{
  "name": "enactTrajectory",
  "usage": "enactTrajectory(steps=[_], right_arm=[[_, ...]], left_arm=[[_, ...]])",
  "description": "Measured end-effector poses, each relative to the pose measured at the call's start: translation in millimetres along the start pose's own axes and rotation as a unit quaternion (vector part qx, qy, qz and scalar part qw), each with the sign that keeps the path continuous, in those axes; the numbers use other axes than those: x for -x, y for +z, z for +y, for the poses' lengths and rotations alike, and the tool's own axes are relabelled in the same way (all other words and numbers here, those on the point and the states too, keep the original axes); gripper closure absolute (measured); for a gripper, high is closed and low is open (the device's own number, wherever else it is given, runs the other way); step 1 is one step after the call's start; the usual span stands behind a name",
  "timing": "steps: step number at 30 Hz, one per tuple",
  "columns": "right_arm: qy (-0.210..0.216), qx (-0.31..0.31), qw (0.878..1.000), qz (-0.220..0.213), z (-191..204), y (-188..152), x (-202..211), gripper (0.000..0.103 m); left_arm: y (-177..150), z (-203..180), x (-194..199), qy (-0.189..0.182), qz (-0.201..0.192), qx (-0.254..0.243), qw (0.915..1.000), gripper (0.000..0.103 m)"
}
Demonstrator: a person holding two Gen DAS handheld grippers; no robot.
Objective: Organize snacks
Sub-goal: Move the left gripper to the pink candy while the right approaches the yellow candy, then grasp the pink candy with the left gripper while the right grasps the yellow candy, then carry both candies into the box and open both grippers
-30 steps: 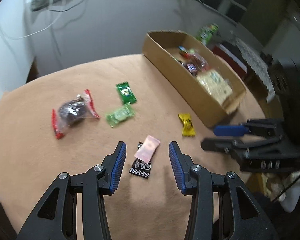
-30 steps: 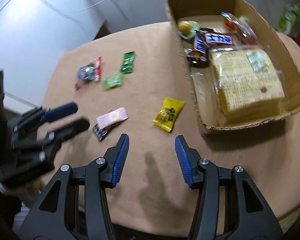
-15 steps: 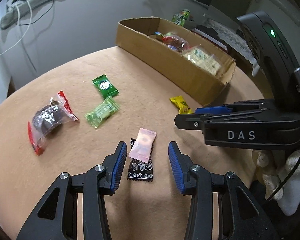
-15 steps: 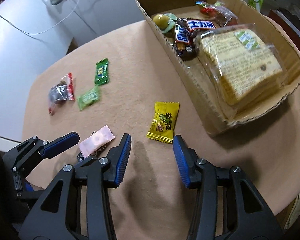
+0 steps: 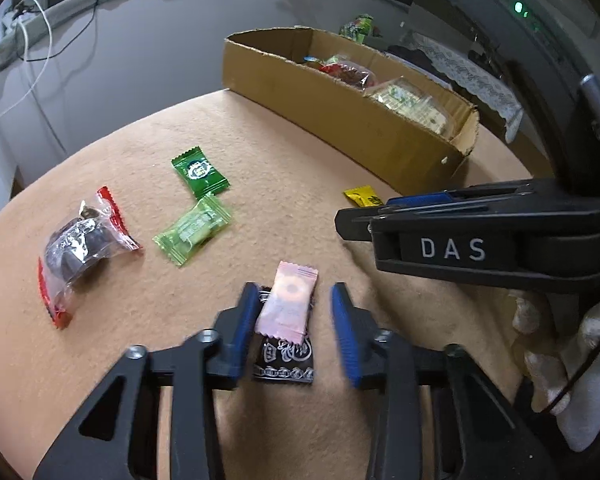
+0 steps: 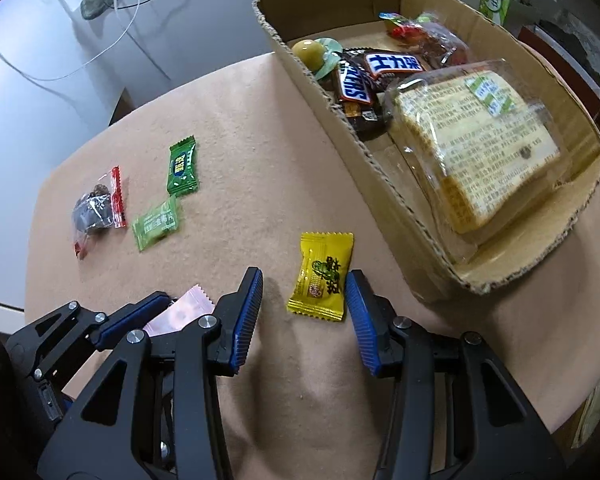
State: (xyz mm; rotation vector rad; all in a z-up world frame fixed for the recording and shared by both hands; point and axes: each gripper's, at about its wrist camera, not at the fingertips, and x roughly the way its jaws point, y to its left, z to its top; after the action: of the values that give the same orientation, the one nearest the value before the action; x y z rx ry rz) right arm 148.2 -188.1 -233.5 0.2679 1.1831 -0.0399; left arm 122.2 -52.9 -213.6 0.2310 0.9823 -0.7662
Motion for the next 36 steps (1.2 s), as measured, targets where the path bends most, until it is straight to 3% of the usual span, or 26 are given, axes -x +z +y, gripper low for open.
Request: enactTrajectory(steps=[3,7,8,9,25,36], right_arm=[[-0.003,0.008,1.0,-0.002,1,0,-1,0.075],[-0.001,0.024,1.0,-0.006,3,0,-2,0.076],[0.001,0.028,1.0,-0.006,3,-2,0,0.076],[0.006,0.031,0.999,-0.006,3,-1,0,0.076],[0.05,0.056,0.997,-0.017,1,-2,22,0.078],[0.082,0.075,0.993,-0.033,-8,8,61,0.078]], left_arm=[[1,2,-2,0.005,-0.004,0.005,1.0,0.078],[-1,5,0,0.004,-0.008,0.01,0.9999,0.078],[-1,6,1,0.005,-0.009,0.014,0.9999,0.085],[-1,7,1,0.006,-0.008,0.018,0.9998,0.086],[-5,38,20,0.009,-0.021,0.114,0.9932,0.087],[10,37,47,0.021,-0.045,0.139,0.9891,0.087]])
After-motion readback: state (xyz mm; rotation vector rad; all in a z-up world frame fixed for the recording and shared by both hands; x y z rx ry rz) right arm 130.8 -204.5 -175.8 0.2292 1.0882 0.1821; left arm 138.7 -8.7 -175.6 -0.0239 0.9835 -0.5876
